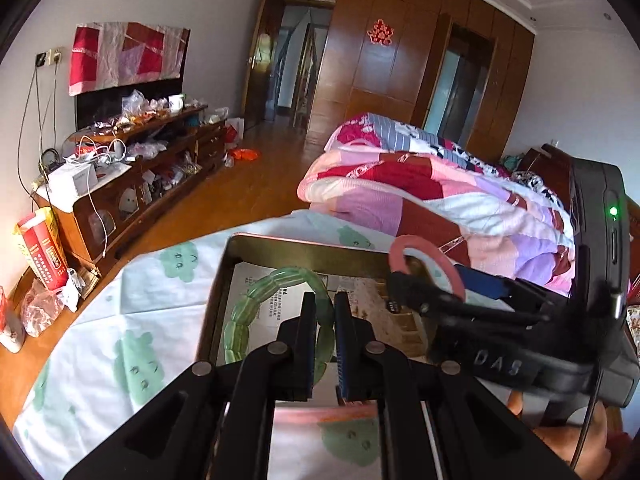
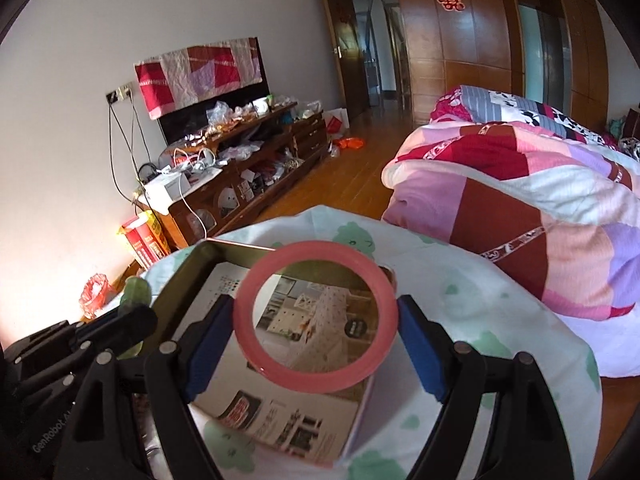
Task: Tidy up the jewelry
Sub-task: 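Carry both bangles into the pink tin and open both grippers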
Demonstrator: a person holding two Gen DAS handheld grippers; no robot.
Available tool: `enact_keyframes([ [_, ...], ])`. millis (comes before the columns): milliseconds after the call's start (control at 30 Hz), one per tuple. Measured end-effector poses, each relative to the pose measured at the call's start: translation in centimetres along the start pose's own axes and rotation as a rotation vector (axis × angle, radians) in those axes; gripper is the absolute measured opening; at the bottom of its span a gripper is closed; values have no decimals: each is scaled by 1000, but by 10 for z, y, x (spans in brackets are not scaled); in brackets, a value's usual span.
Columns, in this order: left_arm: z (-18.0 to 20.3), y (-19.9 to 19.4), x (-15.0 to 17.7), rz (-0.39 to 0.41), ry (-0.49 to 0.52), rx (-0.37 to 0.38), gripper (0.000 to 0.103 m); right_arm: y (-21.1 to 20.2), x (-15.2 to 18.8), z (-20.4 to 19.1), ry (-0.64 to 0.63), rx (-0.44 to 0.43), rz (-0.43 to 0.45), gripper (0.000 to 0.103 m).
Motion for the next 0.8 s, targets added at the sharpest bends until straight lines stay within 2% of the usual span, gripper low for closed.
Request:
enact_keyframes([
  [200, -6, 24, 2, -51, -7, -12, 7, 26, 9, 3, 25, -45, -19, 84],
  [500, -13, 42, 3, -94, -29, -61, 7, 28, 9, 0, -12, -63, 16, 84],
  [667, -16, 50, 4, -142, -55, -62, 10, 27, 8, 5, 24, -112, 53, 90],
  [733, -10, 48, 2, -139, -40, -59, 22, 21, 7, 10, 67, -136, 89, 93],
  [800, -3, 42, -1, -103, -14, -88, 67, 13, 5, 14, 85, -114, 131, 95],
])
Point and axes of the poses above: each gripper's, at about its wrist camera, not at the fingertips, and y roughly the way its jaws point, z to its right, x to its underside, the point moved 3 cm from there along y, roughly the way its jaws point, and after that the axes turned 12 degrees about -y, right-handed, at the moved point
